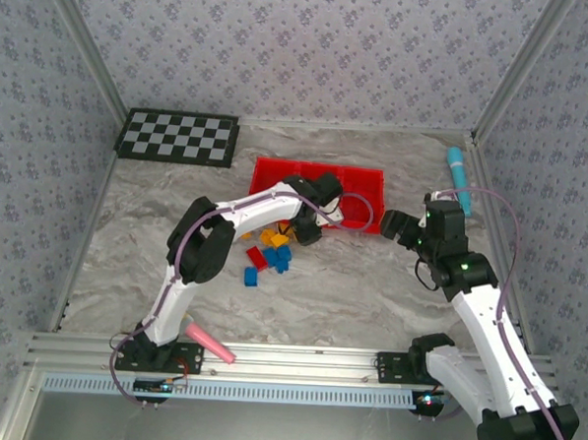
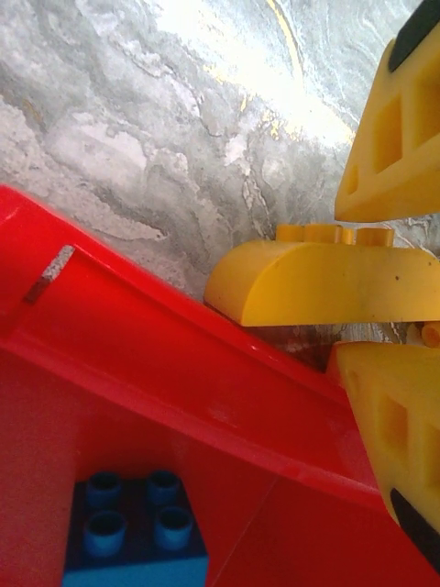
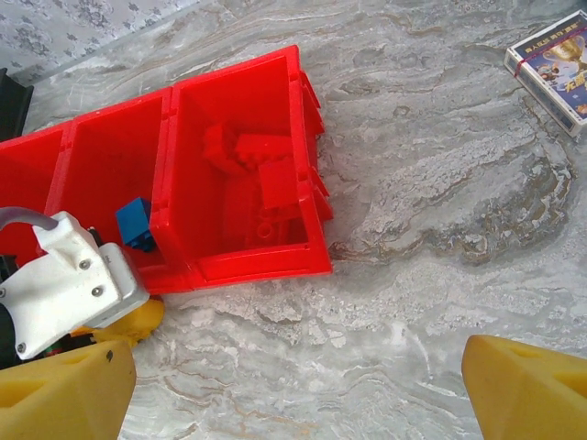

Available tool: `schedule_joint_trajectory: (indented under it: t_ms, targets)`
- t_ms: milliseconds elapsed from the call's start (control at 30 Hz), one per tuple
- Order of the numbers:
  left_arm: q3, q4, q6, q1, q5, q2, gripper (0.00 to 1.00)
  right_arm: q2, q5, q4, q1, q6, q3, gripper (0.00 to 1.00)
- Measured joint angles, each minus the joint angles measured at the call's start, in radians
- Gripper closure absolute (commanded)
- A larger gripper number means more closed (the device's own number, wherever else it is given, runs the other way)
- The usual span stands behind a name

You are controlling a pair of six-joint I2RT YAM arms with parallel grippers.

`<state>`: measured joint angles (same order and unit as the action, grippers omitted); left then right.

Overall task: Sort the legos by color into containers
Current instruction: Pick up the lego from the center of the table.

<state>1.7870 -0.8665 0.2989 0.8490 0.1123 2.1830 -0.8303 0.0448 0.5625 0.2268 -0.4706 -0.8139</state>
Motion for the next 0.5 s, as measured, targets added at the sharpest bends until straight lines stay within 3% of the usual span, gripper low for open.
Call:
schedule_joint_trajectory:
  t_ms: [233,500]
  targets:
    - [0.004,0.002,0.000,0.008,-0.011,0.019,0.56,0.001,0.000,0.000,0.000,-0.005,0.000,0.06]
    - [0.035,-0.014,-0.012,0.017,-0.023,0.053,0.64,0.002,0.000,0.003,0.000,-0.005,0.003,0.06]
